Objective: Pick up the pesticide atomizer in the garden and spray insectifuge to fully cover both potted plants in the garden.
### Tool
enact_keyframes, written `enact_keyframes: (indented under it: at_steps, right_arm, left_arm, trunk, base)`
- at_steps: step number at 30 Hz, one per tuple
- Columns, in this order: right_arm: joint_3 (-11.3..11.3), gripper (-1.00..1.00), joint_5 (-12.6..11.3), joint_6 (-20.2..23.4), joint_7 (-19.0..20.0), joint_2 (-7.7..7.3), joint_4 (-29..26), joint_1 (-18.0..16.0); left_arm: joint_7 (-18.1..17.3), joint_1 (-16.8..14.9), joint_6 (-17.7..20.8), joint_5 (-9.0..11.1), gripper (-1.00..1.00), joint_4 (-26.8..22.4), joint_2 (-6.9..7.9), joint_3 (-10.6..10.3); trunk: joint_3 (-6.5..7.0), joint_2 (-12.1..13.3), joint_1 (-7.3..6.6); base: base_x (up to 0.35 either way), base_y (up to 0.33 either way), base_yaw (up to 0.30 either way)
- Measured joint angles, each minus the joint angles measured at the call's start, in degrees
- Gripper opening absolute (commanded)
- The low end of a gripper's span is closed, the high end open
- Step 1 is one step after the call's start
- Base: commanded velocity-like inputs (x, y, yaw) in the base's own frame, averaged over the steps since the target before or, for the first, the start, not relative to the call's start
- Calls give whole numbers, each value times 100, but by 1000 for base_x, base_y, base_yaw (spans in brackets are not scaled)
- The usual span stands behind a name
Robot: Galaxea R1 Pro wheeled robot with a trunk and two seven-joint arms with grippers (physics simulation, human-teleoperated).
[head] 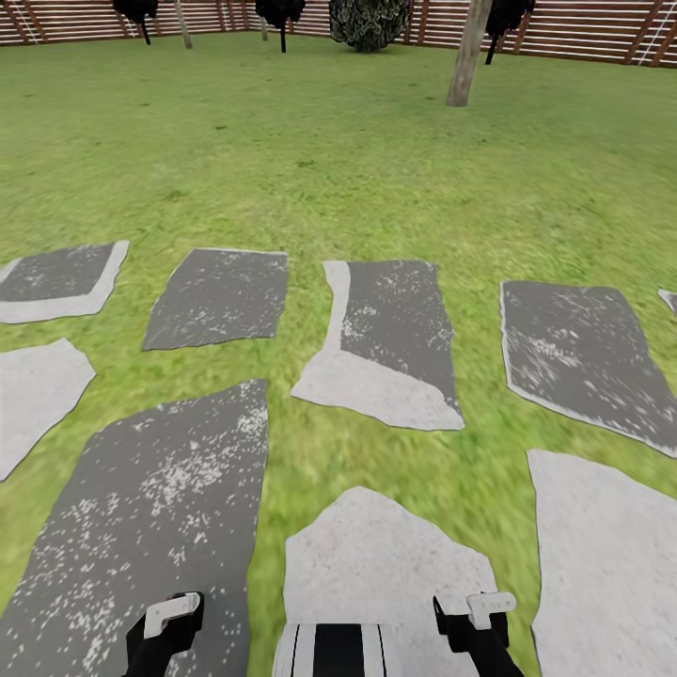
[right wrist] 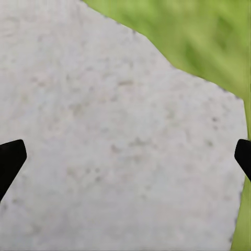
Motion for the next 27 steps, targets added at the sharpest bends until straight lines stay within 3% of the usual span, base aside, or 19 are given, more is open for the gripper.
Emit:
enact_keyframes:
  at_steps: [22,23,27]
  right_arm:
    - [0,100,0,0,0,0,0,0]
    - [0,100,0,0,0,0,0,0]
    - [0,100,0,0,0,0,0,0]
  left_arm:
    - [2,7,0,0,100,0,0,0]
    - [1,7,0,0,-100,0,0,0]
    - [-3,7,0,6,-100,0,0,-4]
  trunk:
    - [48,0,0]
    - [48,0,0]
    - [48,0,0]
  base:
    - [0,0,0]
    - [0,0,0]
    - [0,0,0]
